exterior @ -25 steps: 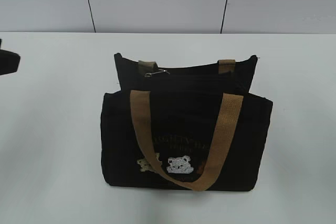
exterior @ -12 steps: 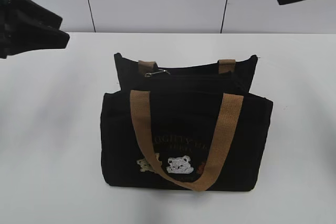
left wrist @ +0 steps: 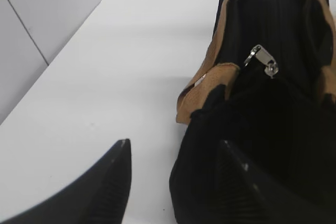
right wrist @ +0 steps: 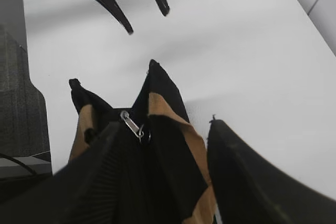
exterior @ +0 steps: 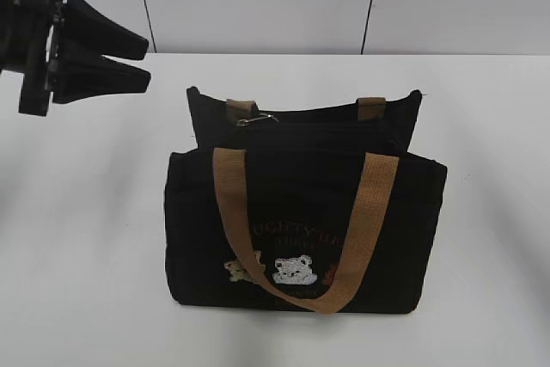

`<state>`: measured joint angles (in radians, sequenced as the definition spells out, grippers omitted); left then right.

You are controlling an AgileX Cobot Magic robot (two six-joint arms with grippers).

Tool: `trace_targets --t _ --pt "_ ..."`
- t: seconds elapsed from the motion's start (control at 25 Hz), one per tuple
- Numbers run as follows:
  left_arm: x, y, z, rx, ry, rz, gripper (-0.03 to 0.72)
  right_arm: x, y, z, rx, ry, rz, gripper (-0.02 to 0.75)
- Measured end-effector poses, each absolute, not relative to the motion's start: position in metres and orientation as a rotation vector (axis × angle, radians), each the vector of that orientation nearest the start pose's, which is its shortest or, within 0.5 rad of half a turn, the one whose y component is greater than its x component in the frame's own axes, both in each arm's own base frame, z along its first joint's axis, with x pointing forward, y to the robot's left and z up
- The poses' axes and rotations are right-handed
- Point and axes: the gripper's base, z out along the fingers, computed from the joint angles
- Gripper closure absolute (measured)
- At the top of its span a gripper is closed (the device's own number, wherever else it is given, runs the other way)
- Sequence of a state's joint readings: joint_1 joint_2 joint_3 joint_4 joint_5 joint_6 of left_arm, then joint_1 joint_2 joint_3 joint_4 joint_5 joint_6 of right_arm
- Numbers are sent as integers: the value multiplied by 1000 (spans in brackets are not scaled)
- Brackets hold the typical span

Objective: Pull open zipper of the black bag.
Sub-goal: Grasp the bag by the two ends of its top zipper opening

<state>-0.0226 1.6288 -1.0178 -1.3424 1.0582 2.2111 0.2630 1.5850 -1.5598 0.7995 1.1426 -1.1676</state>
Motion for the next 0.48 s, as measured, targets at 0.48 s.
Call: trace_targets --t 0.48 --pt "324 -124 252 1494 1432 -685 298 307 197 363 -1562 1768 710 348"
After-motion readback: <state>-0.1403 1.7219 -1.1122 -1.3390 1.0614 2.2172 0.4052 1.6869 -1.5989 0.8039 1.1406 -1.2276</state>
